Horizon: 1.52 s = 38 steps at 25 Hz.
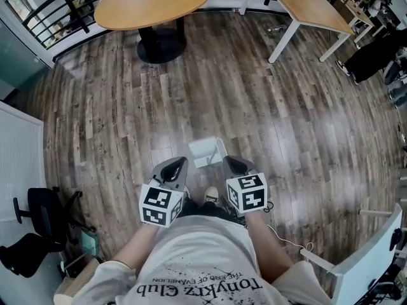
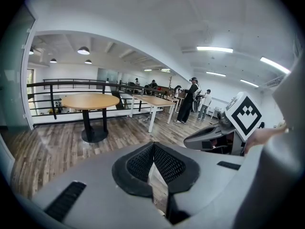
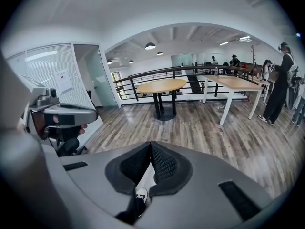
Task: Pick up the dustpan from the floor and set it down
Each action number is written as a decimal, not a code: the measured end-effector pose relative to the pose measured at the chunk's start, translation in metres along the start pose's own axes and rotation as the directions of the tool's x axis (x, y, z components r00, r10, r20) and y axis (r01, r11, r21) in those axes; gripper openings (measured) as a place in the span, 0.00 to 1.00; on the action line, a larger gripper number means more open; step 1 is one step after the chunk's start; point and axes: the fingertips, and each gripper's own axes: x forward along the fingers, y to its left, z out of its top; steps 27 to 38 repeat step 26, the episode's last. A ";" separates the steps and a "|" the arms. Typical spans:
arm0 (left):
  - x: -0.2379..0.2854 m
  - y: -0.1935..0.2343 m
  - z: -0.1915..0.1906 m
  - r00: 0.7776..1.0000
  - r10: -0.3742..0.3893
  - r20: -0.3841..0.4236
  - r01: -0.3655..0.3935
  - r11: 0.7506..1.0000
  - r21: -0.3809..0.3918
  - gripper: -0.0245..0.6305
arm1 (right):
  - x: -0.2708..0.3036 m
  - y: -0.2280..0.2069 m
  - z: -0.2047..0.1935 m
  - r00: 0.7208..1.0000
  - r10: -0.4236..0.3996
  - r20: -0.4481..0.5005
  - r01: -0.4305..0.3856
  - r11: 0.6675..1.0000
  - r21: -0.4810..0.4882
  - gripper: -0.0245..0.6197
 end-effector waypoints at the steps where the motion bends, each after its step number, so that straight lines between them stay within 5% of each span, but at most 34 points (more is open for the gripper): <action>1: 0.000 0.000 0.000 1.000 0.002 0.000 -0.002 1.000 -0.001 0.07 | 0.000 -0.001 -0.001 1.000 0.001 -0.003 -0.001 1.000 0.000 0.08; 38: 0.003 0.003 0.005 1.000 0.022 -0.006 -0.022 1.000 -0.003 0.07 | -0.002 -0.015 0.016 0.999 0.030 0.018 -0.031 1.000 0.007 0.08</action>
